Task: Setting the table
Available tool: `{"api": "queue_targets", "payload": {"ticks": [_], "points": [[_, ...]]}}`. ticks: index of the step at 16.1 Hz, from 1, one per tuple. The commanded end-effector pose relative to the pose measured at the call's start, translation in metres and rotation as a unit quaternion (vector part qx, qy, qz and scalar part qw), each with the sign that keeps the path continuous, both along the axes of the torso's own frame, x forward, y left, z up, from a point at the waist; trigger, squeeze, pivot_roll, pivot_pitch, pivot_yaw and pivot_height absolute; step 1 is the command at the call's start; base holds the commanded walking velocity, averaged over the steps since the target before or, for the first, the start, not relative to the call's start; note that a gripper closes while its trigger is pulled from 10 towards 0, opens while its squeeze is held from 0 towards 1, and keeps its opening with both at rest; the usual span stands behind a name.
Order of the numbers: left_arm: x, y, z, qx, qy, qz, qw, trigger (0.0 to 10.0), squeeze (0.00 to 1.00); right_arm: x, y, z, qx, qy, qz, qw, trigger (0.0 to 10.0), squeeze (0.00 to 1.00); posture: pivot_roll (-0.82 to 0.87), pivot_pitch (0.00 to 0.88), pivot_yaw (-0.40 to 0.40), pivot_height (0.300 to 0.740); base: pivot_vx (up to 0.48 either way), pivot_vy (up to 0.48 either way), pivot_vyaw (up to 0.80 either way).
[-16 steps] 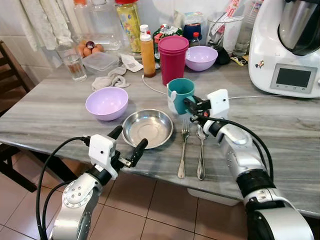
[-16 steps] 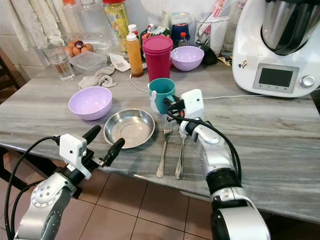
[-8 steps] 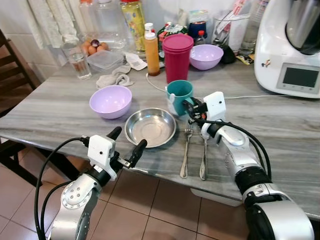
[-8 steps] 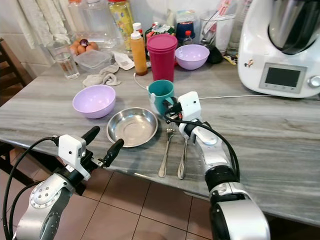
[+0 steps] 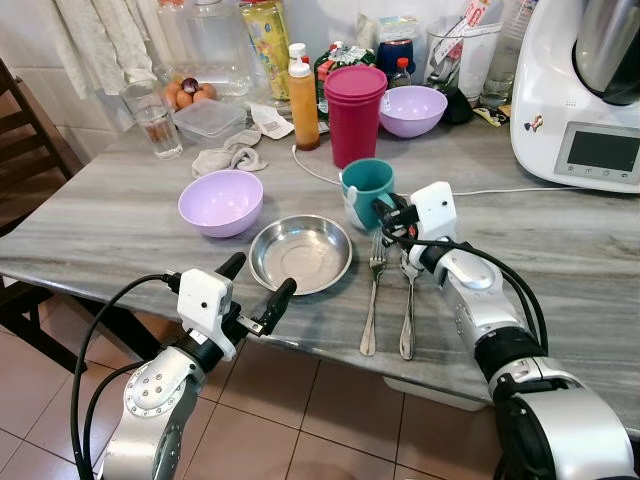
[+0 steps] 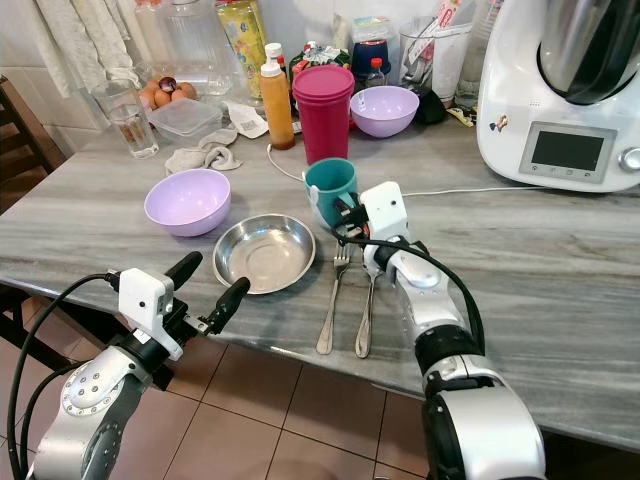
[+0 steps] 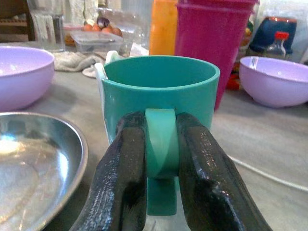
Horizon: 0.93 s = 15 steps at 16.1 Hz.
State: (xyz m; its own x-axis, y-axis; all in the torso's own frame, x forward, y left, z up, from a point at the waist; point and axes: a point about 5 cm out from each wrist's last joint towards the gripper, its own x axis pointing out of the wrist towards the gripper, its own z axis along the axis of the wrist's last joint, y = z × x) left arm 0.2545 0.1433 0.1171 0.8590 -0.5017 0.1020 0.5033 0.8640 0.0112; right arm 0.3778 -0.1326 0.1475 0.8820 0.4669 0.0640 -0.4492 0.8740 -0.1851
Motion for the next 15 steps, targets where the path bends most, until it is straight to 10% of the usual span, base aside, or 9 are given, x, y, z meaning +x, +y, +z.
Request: {"api": "queue_targets", "payload": {"ticks": [1,10,11,12,15], "points": [[0.001,0.0,0.002,0.004,-0.002,-0.002,1.0,10.0,0.0,0.003,0.007,0.008,0.003,-0.012,0.013,1.0,10.0,0.0,-0.11,0.076,0.109,0.74,0.0,0.0,0.0],[0.001,-0.001,0.002,0.005,0.0,-0.013,1.0,10.0,0.0,0.001,0.015,-0.002,0.013,0.013,0.027,0.999,10.0,0.0,-0.11,0.077,0.113,0.74,0.0,0.0,0.0],[0.001,-0.001,0.0,0.007,0.004,-0.019,1.0,10.0,0.0,0.002,0.015,-0.003,0.015,0.016,0.024,0.999,10.0,0.65,-0.11,0.075,0.113,0.74,0.0,0.0,0.0],[0.001,-0.001,-0.001,0.008,0.007,-0.024,1.0,10.0,0.0,0.002,0.014,-0.003,0.017,0.017,0.021,1.0,10.0,1.0,-0.11,0.075,0.113,0.74,0.0,0.0,0.0],[0.0,-0.004,-0.001,0.005,0.01,-0.041,0.999,10.0,0.0,0.002,0.011,-0.001,0.021,0.009,0.013,1.0,10.0,1.0,-0.11,0.074,0.114,0.74,0.0,0.0,0.0]]}}
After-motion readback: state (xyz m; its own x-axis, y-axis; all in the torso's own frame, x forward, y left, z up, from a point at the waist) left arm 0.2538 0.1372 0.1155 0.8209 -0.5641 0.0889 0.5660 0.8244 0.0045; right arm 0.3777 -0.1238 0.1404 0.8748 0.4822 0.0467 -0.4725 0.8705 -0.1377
